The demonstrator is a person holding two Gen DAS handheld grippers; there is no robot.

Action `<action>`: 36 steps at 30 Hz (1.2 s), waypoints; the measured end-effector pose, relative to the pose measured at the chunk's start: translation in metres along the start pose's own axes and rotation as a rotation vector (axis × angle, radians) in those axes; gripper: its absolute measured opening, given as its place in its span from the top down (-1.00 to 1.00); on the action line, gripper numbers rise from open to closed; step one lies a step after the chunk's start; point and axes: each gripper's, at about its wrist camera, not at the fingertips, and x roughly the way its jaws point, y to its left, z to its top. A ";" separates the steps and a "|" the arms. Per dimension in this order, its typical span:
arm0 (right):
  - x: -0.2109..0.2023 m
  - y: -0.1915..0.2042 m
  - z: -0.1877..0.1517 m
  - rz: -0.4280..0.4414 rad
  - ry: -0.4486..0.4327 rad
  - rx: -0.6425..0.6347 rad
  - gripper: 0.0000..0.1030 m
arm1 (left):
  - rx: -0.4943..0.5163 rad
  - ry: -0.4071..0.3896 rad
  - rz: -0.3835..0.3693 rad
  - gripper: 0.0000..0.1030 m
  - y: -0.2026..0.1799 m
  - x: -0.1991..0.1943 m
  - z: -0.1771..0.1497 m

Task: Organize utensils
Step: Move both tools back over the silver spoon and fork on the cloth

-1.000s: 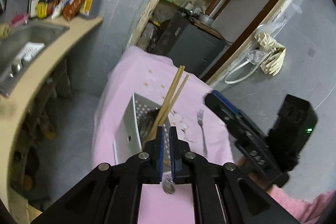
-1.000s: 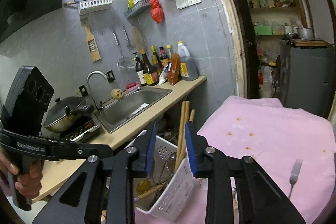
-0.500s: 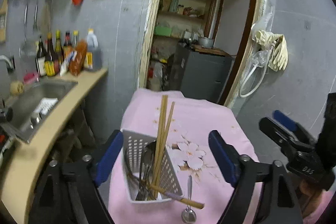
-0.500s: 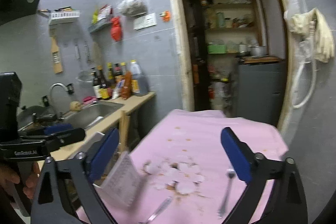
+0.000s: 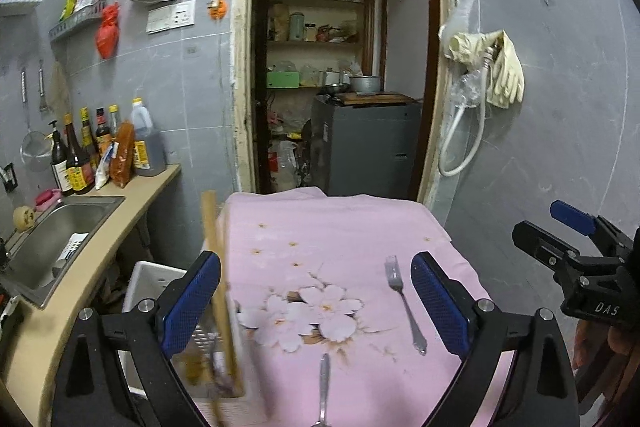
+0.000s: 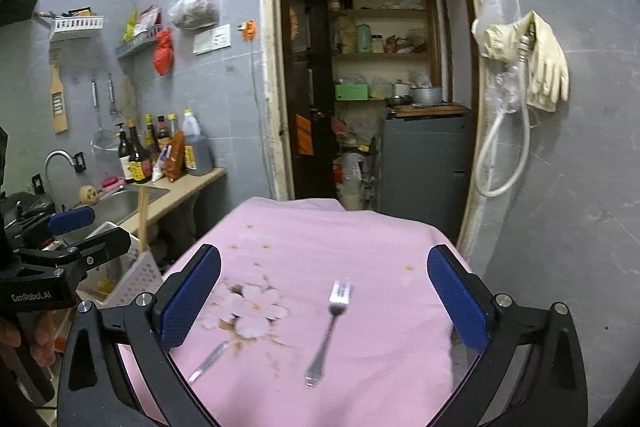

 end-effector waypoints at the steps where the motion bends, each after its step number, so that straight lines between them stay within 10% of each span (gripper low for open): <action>1: 0.001 -0.006 -0.001 -0.003 0.004 0.004 -0.97 | 0.003 0.001 -0.004 -0.87 -0.005 0.003 -0.001; 19: 0.062 -0.090 -0.051 0.026 0.136 0.028 -0.97 | 0.061 0.108 0.017 -0.87 -0.069 0.059 -0.051; 36: 0.142 -0.055 -0.114 0.232 0.333 0.022 -0.97 | -0.008 0.246 0.112 -0.87 -0.052 0.076 -0.109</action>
